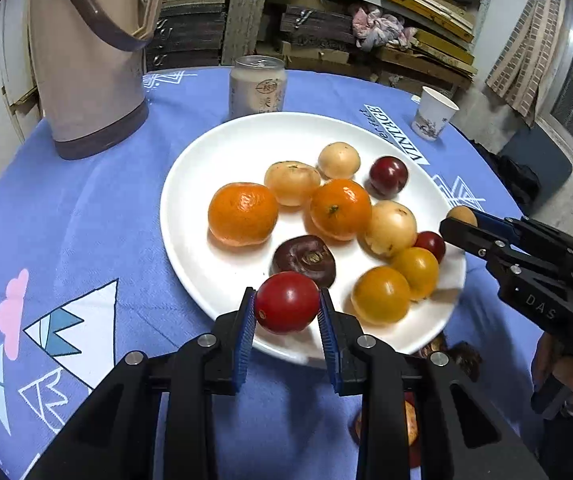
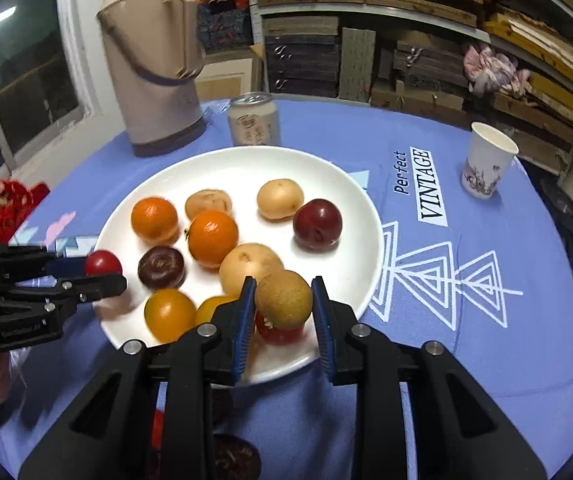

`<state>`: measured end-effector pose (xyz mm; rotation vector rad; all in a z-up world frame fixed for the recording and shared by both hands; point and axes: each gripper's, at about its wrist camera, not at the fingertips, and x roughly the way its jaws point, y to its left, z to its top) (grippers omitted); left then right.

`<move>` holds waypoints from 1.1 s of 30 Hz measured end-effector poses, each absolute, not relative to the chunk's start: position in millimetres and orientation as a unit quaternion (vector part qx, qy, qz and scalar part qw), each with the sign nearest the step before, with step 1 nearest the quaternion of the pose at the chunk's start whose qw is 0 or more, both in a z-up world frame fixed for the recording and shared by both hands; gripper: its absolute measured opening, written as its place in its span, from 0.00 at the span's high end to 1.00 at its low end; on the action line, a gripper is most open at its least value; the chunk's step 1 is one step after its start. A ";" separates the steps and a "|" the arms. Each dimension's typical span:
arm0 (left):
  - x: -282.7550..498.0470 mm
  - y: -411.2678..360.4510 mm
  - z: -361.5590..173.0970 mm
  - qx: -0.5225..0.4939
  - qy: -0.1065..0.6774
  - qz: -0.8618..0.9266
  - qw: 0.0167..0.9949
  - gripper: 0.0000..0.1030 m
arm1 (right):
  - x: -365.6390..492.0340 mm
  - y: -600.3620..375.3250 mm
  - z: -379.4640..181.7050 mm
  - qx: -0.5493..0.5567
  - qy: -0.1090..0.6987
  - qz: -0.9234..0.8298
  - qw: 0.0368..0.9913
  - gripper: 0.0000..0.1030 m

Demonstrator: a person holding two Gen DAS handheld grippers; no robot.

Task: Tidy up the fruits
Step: 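Carry both fruits over the white plate and open both tools to release them, then withdraw both tools from the plate back toward the fruit pile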

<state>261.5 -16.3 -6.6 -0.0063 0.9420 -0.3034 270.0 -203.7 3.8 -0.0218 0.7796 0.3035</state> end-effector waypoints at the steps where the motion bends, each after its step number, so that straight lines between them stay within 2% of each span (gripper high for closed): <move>1: 263.0 -14.6 -6.6 -0.009 0.448 -0.139 0.883 0.67 | 270.6 -206.4 3.5 -0.007 0.374 0.143 0.916 0.60; 2: 263.6 -11.7 -6.1 -0.017 0.439 -0.132 0.888 0.55 | 270.7 -208.9 2.9 -0.006 0.368 0.132 0.920 0.42; 3: 261.2 -7.6 -3.3 -0.026 0.421 -0.127 0.898 0.49 | 269.3 -211.8 3.4 -0.006 0.359 0.120 0.925 0.37; 4: 258.5 -5.2 0.2 -0.028 0.409 -0.121 0.904 0.34 | 267.9 -214.0 4.4 -0.004 0.353 0.120 0.928 0.35; 5: 256.9 -4.0 2.2 -0.024 0.407 -0.110 0.907 0.24 | 266.9 -216.8 6.2 0.003 0.351 0.127 0.928 0.35; 11: 241.6 3.7 13.8 -0.030 0.382 -0.120 0.916 0.24 | 254.7 -228.2 23.3 0.044 0.334 0.158 0.928 0.32; 15: 230.2 -7.4 15.8 0.001 0.380 -0.135 0.915 0.24 | 245.8 -233.4 29.9 0.047 0.335 0.164 0.926 0.28; 25: 210.5 -27.3 3.3 0.068 0.390 -0.169 0.903 0.20 | 223.2 -230.5 29.6 -0.044 0.357 0.156 0.920 0.22; 33: 206.9 -15.6 0.0 0.050 0.420 -0.194 0.885 0.17 | 191.0 -225.2 4.9 -0.111 0.393 0.196 0.891 0.19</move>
